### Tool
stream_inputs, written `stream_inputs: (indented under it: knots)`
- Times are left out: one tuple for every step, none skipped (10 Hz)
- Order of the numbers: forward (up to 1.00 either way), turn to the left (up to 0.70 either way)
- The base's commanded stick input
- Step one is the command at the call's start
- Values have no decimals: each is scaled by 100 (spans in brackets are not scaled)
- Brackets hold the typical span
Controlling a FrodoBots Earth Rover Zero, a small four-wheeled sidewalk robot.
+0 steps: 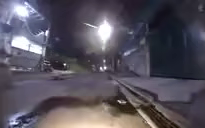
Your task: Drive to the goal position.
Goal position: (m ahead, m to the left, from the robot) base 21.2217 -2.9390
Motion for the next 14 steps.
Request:
stream_inputs:
  knots:
    - [70, 0]
    - [70, 0]
    - [70, 0]
    - [70, -8]
    - [70, -12]
    - [70, 0]
    - [70, 0]
    - [70, 0]
    - [70, 0]
    - [70, 0]
    - [70, -24]
    - [70, -30]
    - [70, -23]
    - [70, -4]
